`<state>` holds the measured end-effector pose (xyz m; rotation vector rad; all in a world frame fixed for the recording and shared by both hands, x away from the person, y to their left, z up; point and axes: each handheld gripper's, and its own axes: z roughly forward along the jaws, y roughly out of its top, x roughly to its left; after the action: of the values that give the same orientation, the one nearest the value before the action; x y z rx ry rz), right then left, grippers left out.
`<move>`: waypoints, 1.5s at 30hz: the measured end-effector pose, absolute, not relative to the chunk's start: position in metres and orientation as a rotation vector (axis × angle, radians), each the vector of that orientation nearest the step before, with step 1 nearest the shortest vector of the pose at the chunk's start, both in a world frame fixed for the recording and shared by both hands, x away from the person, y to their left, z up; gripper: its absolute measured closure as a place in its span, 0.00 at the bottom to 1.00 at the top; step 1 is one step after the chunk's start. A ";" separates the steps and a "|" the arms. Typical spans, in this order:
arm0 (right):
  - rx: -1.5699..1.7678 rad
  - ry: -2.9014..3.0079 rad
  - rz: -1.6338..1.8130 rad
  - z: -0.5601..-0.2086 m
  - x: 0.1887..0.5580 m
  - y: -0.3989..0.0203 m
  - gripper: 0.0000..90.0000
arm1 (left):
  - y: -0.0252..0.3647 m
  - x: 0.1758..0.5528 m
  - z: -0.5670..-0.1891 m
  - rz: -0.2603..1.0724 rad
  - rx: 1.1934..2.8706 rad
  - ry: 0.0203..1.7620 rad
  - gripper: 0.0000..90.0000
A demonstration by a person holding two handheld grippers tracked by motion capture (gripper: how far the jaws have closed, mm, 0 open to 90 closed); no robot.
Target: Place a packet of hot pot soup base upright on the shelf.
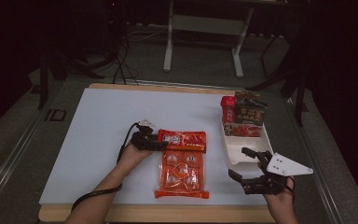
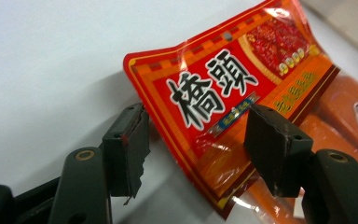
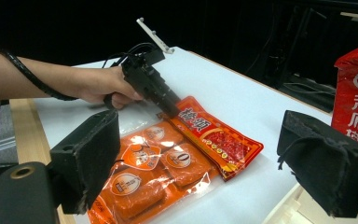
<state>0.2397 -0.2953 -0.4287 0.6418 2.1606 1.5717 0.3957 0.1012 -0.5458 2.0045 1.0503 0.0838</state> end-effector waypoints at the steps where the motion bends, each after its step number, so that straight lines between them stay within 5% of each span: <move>1: 0.640 2.163 1.573 -0.429 0.240 -0.295 0.14 | 0.100 0.396 -0.546 0.075 2.010 1.040 0.48; 10: 0.640 2.179 1.566 -0.430 0.241 -0.293 0.15 | 0.089 0.400 -0.545 0.040 2.026 1.059 0.73; 14: 0.638 2.177 1.569 -0.430 0.240 -0.293 0.15 | 0.079 0.397 -0.541 0.056 2.063 1.025 0.98; 27: 0.631 2.151 1.620 -0.425 0.238 -0.296 0.19 | 0.086 0.373 -0.505 0.188 1.973 0.902 1.00; 45: 0.699 2.136 1.576 -0.418 0.239 -0.289 0.11 | 0.087 0.329 -0.445 0.230 1.913 0.732 1.00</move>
<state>0.2391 -0.2894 -0.4176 0.6987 2.1362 1.5765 0.3285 0.0868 -0.4455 1.9134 0.7324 0.2299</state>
